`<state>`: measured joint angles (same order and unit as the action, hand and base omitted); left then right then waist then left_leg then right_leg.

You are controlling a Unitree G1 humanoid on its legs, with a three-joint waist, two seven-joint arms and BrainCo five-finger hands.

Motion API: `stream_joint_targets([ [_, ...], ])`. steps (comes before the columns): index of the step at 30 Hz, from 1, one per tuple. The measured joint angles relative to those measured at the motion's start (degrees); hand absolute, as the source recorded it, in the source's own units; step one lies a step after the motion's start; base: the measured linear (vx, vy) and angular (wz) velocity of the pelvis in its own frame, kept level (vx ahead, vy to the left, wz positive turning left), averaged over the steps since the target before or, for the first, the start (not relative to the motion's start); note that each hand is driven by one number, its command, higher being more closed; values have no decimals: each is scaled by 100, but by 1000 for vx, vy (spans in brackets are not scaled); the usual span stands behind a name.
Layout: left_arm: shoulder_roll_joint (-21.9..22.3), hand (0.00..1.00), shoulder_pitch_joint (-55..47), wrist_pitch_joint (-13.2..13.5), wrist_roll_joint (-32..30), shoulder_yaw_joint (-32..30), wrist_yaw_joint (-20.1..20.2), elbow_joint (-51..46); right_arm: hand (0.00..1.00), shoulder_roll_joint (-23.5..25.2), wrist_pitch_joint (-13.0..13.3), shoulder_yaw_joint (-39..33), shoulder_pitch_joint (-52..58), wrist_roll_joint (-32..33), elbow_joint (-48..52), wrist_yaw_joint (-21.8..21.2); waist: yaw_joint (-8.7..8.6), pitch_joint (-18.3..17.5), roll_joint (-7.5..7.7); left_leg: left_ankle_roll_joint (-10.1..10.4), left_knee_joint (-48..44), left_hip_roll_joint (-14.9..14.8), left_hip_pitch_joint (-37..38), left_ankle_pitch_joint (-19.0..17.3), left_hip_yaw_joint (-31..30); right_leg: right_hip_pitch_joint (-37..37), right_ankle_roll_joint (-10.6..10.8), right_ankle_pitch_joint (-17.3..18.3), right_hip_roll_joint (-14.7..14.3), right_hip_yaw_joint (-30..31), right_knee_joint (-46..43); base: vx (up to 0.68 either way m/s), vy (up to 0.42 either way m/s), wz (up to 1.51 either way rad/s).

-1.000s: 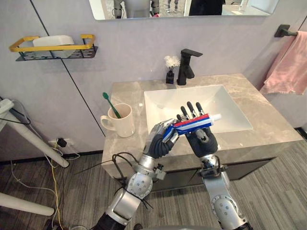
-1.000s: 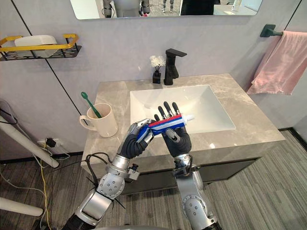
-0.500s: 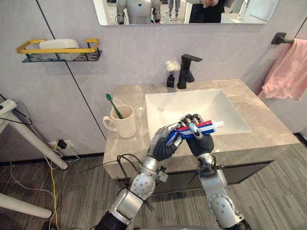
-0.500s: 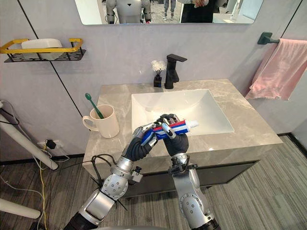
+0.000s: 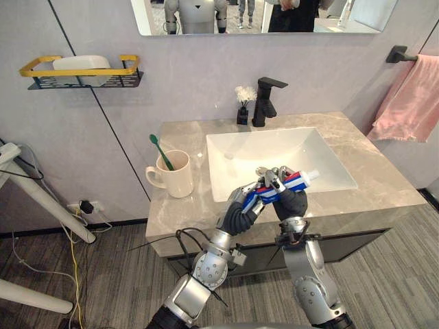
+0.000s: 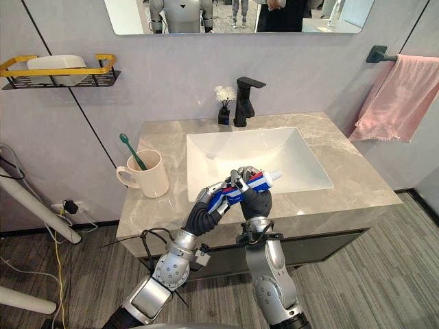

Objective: Organize washtable

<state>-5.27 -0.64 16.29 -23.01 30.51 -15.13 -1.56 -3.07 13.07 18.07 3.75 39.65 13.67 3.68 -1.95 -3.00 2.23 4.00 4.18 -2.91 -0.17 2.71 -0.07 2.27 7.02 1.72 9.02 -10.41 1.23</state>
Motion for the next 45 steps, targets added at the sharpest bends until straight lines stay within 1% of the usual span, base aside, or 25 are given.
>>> stream_joint_targets([
  [4, -1, 0, -119, -42, -15, -198, 15, 161, 100, 32, -18, -182, -59, -436, 1, 1, 0, 1, 0, 0, 1, -1, 0, 0, 3, -2, 0, 0, -1, 3, 0, 0, 0, 0],
  [8, 85, 0, -155, -84, -15, -467, 14, 121, 100, 56, -20, -243, -207, -519, 1, 1, 2, 0, 0, 0, 1, 1, 2, 0, 0, 2, 1, 0, 0, 1, -2, 0, 0, 0],
  [11, 183, 0, -346, -147, -15, -772, -3, -136, 100, 142, -20, -403, -419, -651, 14, 3, 11, 1, -1, 0, -1, 1, 3, 0, -23, 22, 1, 0, -1, -21, 2, 0, 0, 4],
  [12, 182, 0, -367, -178, -12, -937, -55, -214, 100, 164, -6, -584, -515, -661, 25, 28, 35, 1, -1, 0, -4, 4, 5, 0, -54, 45, 1, 1, -1, -50, 4, 0, 0, 8],
  [14, 199, 0, -472, -253, -12, -1415, -285, -453, 100, 179, 55, -996, -712, -712, 120, 147, 103, 2, -3, 0, -9, 7, 4, 0, -68, 55, 2, 1, 2, -61, 4, 0, 0, 6],
  [16, 163, 0, -588, -277, -8, -1787, -503, -716, 100, 123, 224, -1339, -915, -817, 161, 236, 138, 2, -2, -1, -12, 22, 4, 1, -132, 96, 11, 11, 12, -124, 4, -3, -1, 13],
  [18, 159, 0, -677, -277, -11, -1910, -627, -985, 100, -14, 259, -1554, -1171, -837, 161, 299, 150, 3, -1, -7, -17, 36, 4, 5, -186, 155, 13, 22, 23, -190, 5, -6, -5, 16],
  [19, 164, 0, -715, -273, -11, -1909, -639, -1078, 100, -58, 281, -1580, -1266, -844, 161, 332, 155, 3, -1, -7, -17, 39, 3, 7, -201, 156, 14, 24, 24, -204, 4, -11, -7, 12],
  [22, 186, 0, -755, -243, -15, -1866, -628, -1280, 100, -306, 326, -1659, -1841, -874, 142, 396, 284, 4, 0, 0, -17, 40, -2, 27, -251, 197, 13, 26, 21, -248, 4, -19, -12, 11],
  [24, 233, 0, -858, -234, -14, -1876, -626, -1372, 100, -497, 367, -1649, -2397, -871, 23, 402, 289, 22, 19, 8, -4, 50, -6, 62, -382, 262, 10, 48, 21, -377, 2, -39, -24, 30],
  [25, 248, 0, -962, -229, -11, -1890, -625, -1408, 100, -596, 442, -1647, -2759, -865, -146, 405, 312, 39, 47, 16, 4, 52, -7, 81, -455, 272, 14, 65, 17, -441, -1, -59, -32, 31],
  [26, 261, 0, -1084, -229, -2, -1892, -623, -1440, 100, -742, 459, -1649, -3172, -830, -392, 430, 369, 64, 80, 22, 22, 52, -9, 94, -504, 288, 11, 77, 12, -515, -1, -59, -33, 29],
  [29, 311, 0, -1258, -232, 68, -1877, -611, -1450, 100, -1108, 460, -1654, -3901, -764, -894, 524, 555, 122, 171, 26, 112, 60, -23, 172, -674, 349, 22, 106, 8, -672, -7, -19, -26, 31],
  [30, 311, 0, -1327, -230, 116, -1868, -611, -1465, 100, -1210, 455, -1618, -4220, -667, -1140, 538, 635, 161, 232, 33, 112, 68, -40, 182, -748, 353, 26, 126, 8, -723, -8, -31, -25, 35],
  [31, 298, 0, -1406, -233, 218, -1879, -601, -1465, 100, -1225, 453, -1569, -4505, -514, -1359, 537, 754, 181, 283, 38, 112, 73, -77, 189, -806, 352, 22, 138, 7, -807, -12, -24, -23, 28],
  [32, 296, 0, -1440, -234, 262, -1878, -583, -1465, 100, -1240, 455, -1538, -4626, -372, -1443, 517, 773, 192, 316, 39, 111, 75, -98, 191, -825, 346, 22, 140, 7, -836, -8, 4, -22, 25],
  [33, 296, 0, -1487, -240, 354, -1870, -488, -1464, 100, -1317, 452, -1421, -4858, -149, -1629, 496, 889, 227, 374, 39, 111, 89, -126, 203, -883, 349, 28, 147, 12, -870, -4, 17, -16, 20],
  [34, 289, 0, -1531, -240, 462, -1853, -405, -1464, 100, -1389, 420, -1282, -5075, 38, -1828, 488, 966, 255, 438, 38, 111, 98, -148, 223, -921, 351, 28, 149, 15, -911, 3, 22, -14, 21],
  [35, 286, 0, -1561, -243, 505, -1839, -365, -1464, 100, -1397, 403, -1221, -5164, 102, -1910, 478, 989, 261, 469, 38, 110, 101, -165, 224, -944, 351, 28, 150, 15, -943, 2, 28, -13, 17],
  [37, 280, 0, -1628, -258, 632, -1711, -277, -1453, 100, -1509, 394, -1016, -5455, 275, -2164, 458, 1077, 323, 594, 43, 109, 114, -212, 229, -1015, 349, 30, 165, 17, -1016, 7, 28, -13, 20],
  [38, 279, 0, -1632, -266, 687, -1660, -223, -1414, 100, -1590, 381, -890, -5621, 329, -2347, 435, 1085, 345, 635, 50, 109, 116, -240, 240, -1062, 351, 29, 165, 12, -1054, 7, 16, -18, 26],
  [39, 268, 0, -1617, -287, 750, -1582, -141, -1347, 100, -1669, 319, -804, -5770, 386, -2489, 406, 1099, 380, 696, 56, 109, 118, -271, 249, -1109, 348, 27, 170, 9, -1128, 7, 2, -24, 21],
  [40, 245, 0, -1617, -334, 788, -1486, -91, -1299, 100, -1744, 264, -708, -5813, 494, -2517, 386, 1156, 410, 753, 57, 109, 119, -283, 249, -1122, 345, 22, 179, 9, -1145, 6, 0, -22, 14],
  [42, 184, 0, -1616, -365, 882, -1378, 21, -1188, 100, -1778, 186, -586, -5813, 541, -2527, 369, 1216, 441, 809, 57, 109, 122, -298, 249, -1136, 337, 22, 185, 11, -1156, 3, -3, -8, 3],
  [45, 107, 0, -1618, -439, 893, -1296, 138, -1104, 100, -1778, 113, -423, -5813, 550, -2532, 357, 1224, 484, 882, 66, 109, 120, -350, 262, -1148, 320, 20, 189, 7, -1163, 1, 0, 0, 0],
])
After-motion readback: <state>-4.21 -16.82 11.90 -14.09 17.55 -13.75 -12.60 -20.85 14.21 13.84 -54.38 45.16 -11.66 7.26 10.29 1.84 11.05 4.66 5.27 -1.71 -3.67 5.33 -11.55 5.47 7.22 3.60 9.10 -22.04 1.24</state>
